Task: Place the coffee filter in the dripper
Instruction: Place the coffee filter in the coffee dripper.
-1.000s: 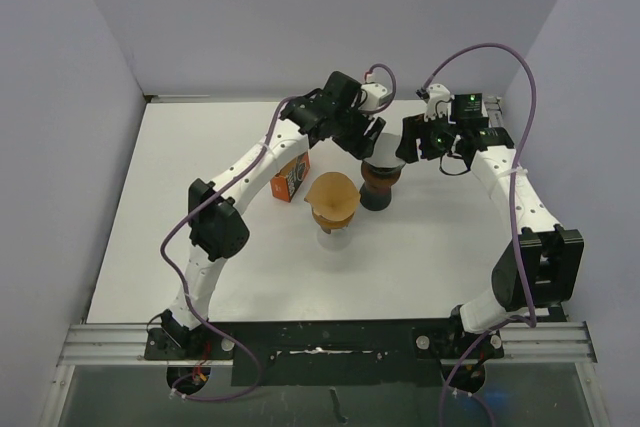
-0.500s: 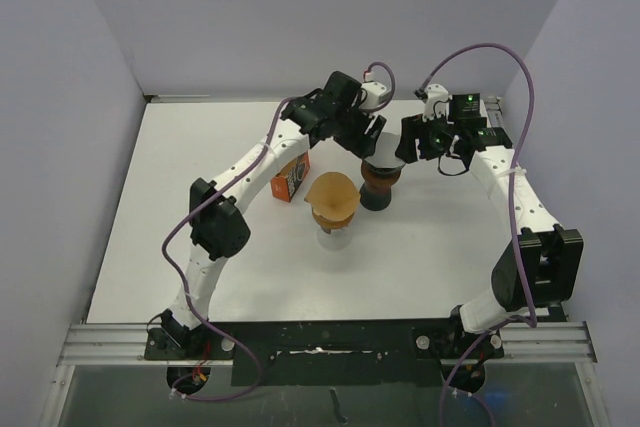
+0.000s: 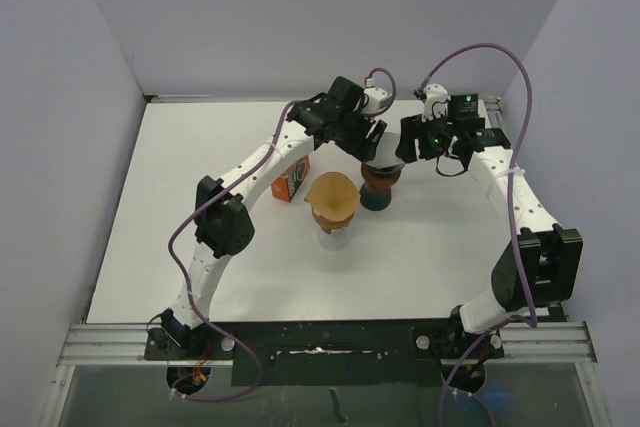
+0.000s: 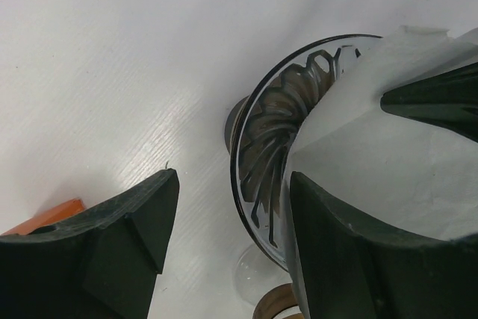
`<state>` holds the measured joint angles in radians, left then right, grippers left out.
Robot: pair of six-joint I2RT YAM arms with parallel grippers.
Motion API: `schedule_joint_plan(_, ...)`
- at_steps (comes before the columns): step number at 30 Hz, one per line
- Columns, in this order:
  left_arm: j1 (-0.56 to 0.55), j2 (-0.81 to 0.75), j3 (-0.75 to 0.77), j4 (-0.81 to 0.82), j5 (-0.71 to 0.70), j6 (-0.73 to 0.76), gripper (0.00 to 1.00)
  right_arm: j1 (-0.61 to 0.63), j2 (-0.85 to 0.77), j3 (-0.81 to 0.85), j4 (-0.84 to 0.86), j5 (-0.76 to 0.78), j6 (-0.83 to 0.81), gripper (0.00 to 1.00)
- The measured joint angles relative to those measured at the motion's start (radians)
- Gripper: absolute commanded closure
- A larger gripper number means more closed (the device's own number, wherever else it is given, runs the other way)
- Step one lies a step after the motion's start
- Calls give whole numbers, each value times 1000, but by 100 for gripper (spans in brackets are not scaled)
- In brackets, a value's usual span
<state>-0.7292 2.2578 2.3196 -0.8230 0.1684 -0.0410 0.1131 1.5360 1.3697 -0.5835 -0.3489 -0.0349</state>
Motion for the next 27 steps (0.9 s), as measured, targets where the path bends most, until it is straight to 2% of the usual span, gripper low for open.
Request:
schedule_joint_plan(15,1,19,3,13,0,-4,39,6,27,-21,14,-1,-3,35)
schedule_joint_plan(27,9,19,36,13,28,-1,38,6,28,-6,-2,-40,-9,31)
